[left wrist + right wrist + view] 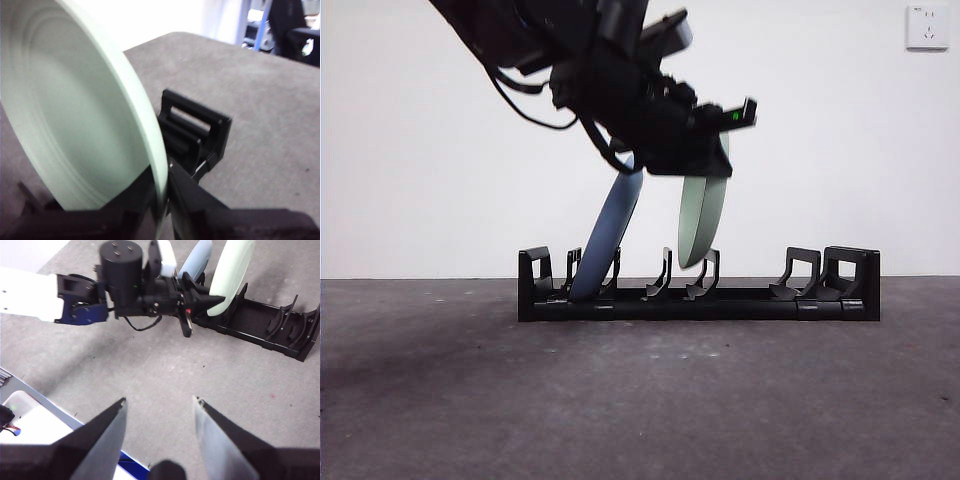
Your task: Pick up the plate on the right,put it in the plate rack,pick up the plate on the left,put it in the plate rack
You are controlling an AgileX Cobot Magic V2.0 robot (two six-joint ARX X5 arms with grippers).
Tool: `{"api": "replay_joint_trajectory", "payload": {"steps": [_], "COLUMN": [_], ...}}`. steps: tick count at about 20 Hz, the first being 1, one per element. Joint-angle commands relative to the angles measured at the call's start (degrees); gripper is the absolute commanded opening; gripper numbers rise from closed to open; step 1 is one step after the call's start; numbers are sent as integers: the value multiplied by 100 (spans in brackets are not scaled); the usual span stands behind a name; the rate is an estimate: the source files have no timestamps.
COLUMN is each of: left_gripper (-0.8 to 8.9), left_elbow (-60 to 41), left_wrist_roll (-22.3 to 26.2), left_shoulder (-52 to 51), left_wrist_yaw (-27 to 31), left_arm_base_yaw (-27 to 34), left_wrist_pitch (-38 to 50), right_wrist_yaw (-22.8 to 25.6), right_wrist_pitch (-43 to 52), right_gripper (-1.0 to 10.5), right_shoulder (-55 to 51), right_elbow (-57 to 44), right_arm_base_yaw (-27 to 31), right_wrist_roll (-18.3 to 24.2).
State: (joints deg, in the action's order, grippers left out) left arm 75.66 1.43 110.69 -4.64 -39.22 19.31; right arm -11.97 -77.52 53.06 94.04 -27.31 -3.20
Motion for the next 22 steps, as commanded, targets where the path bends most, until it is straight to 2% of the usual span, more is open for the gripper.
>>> {"api": "replay_joint_trajectory", "payload": {"steps": [1, 7, 11, 16, 17, 19, 20, 22], "left_gripper": [-8, -9, -8, 1, 16, 137, 168, 167], "left_elbow": [20, 20, 20, 22, 31, 42, 52, 83], "left_wrist_roll": [9, 35, 321, 350, 348, 323, 319, 304], "left_shoulder": [184, 269, 273, 273, 273, 273, 273, 240], "left_wrist_yaw": [55, 170, 192, 164, 164, 166, 153, 125], "left_arm_base_yaw": [55, 85, 87, 81, 74, 66, 59, 42], "left_wrist_pitch": [2, -199, -529, -673, -675, -682, -695, -774], "right_wrist_yaw": [11, 20, 20, 2, 2, 4, 4, 4], "right_wrist_pitch": [-127, -127, -129, -127, -129, -127, -129, -127], "right_gripper": [225, 221, 221, 221, 221, 222, 221, 221], "right_shoulder": [-9, -9, -9, -9, -9, -9, -9, -9], "right_elbow": [-13, -15, -15, -15, -15, -15, -15, -15], "right_arm_base_yaw": [0, 0, 0, 0, 0, 0, 0, 0], "right_wrist_roll": [46, 85, 87, 87, 85, 85, 87, 87]}}
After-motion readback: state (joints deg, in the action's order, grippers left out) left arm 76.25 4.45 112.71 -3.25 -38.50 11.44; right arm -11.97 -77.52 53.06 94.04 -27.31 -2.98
